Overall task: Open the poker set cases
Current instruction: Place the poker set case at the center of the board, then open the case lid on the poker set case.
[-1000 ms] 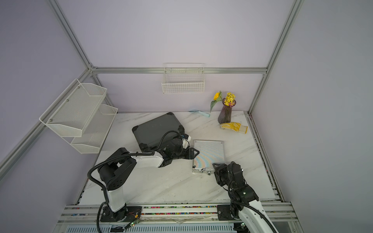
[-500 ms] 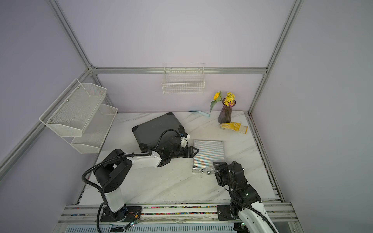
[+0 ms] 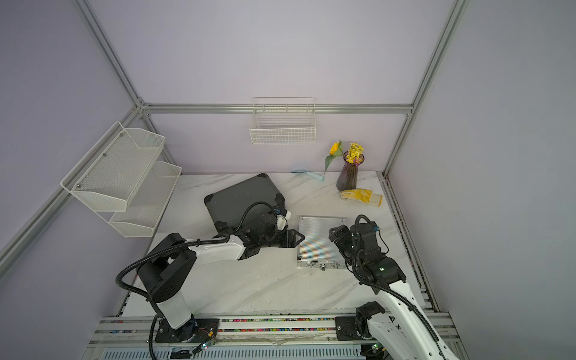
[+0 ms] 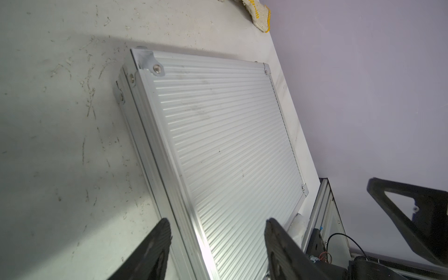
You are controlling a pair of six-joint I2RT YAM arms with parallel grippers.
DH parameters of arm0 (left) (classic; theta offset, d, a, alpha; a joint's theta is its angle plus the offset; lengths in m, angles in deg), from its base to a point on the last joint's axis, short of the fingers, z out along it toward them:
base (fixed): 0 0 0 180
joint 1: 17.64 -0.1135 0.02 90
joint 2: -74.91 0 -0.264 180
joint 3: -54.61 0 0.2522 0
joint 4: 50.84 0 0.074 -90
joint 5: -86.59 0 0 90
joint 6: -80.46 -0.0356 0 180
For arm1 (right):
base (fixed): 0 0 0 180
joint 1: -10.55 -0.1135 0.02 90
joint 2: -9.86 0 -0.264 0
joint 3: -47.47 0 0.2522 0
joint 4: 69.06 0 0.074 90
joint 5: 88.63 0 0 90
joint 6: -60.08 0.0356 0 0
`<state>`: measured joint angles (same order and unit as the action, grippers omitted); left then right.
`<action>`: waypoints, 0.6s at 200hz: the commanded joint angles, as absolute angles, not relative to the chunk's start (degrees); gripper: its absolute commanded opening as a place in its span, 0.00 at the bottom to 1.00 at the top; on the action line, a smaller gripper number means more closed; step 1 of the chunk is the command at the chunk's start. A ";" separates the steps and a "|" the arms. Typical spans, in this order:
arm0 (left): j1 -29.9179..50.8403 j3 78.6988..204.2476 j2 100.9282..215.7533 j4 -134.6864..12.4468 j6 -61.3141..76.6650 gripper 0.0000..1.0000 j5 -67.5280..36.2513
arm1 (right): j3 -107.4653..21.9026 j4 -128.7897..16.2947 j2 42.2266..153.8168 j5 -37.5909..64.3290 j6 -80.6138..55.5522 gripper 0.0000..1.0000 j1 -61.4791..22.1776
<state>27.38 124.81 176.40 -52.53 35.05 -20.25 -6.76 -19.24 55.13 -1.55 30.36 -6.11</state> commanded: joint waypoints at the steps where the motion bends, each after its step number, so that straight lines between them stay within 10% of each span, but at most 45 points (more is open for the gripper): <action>1: 27.08 123.55 173.38 -53.35 36.81 0.64 -22.36 | -7.25 -18.57 59.53 -9.85 21.06 0.90 -5.95; 120: 27.72 125.50 177.39 -53.45 38.97 0.66 -25.44 | 2.38 -31.61 67.80 5.55 13.71 0.93 11.29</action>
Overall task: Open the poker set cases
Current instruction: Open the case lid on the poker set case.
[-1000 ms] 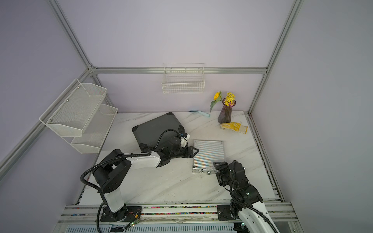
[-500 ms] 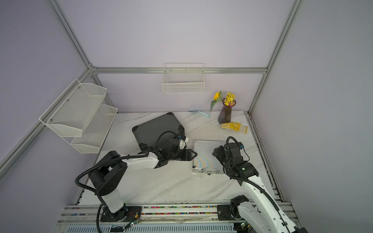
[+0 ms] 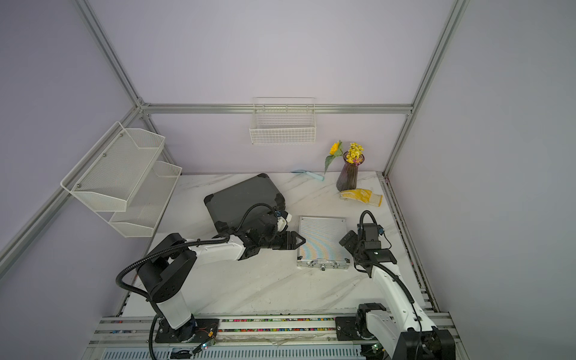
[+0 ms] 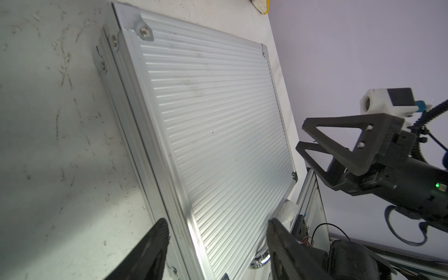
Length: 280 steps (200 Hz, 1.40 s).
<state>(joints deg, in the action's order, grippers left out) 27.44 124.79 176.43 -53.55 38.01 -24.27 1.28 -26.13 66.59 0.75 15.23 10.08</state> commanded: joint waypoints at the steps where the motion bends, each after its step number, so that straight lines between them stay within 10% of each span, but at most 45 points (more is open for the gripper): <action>1: 27.71 125.50 177.39 -53.49 38.97 0.66 -25.46 | 2.44 -31.72 67.83 5.65 13.69 0.93 11.31; 280: 29.47 127.05 178.86 -53.05 41.52 0.67 -26.67 | 11.64 -36.58 62.76 24.96 23.27 0.93 14.74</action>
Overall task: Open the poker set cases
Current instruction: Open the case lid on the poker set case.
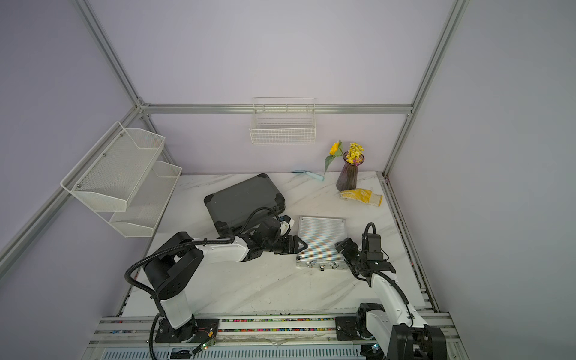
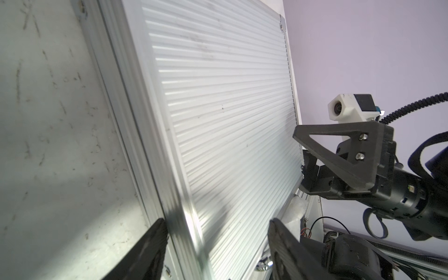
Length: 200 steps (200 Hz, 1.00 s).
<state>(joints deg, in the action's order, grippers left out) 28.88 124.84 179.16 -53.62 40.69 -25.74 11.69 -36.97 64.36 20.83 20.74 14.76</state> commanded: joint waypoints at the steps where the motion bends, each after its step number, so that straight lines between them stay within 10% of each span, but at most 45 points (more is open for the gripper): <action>1: 29.43 127.11 178.83 -53.02 41.52 0.67 -26.64 | 11.60 -36.58 62.72 25.03 23.26 0.93 14.71; 200: 29.43 127.07 175.12 -52.11 43.23 0.67 -27.14 | 11.51 -33.85 57.93 27.15 25.76 0.93 14.95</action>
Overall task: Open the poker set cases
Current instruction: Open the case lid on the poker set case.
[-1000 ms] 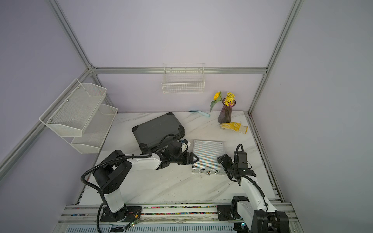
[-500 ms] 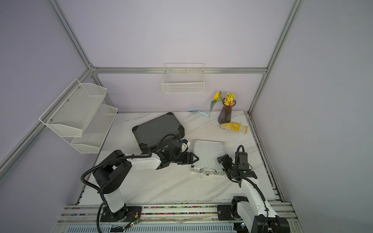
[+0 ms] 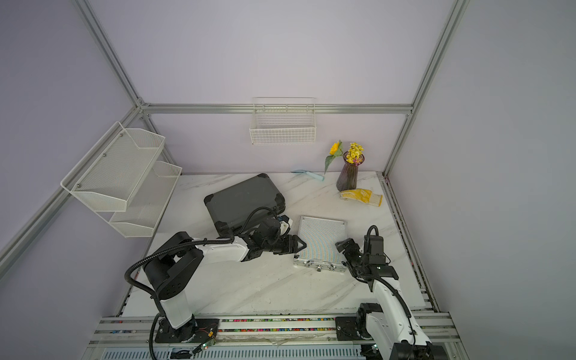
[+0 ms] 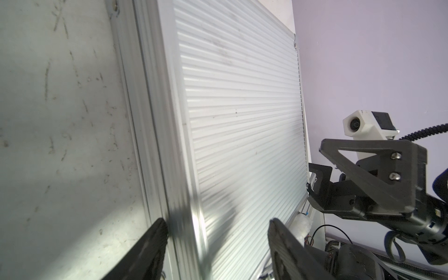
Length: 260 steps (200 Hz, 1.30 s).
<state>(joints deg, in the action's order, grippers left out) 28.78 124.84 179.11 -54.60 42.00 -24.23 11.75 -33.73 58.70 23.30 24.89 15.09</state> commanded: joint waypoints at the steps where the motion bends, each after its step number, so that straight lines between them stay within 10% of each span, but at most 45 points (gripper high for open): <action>1: 29.41 127.03 175.11 -52.07 43.25 0.67 -27.14 | 11.54 -33.85 57.98 27.14 25.74 0.93 14.95; 85: 29.47 125.52 173.79 -51.51 44.42 0.68 -27.32 | 13.99 -32.53 58.78 23.66 22.35 0.97 15.07; 132: 29.48 124.80 173.35 -51.44 44.71 0.89 -27.52 | 13.13 -32.49 59.06 25.79 22.51 0.97 15.19; 260: 30.01 124.79 172.91 -51.26 46.61 0.87 -29.11 | 12.63 -31.23 54.70 30.85 27.07 0.96 15.21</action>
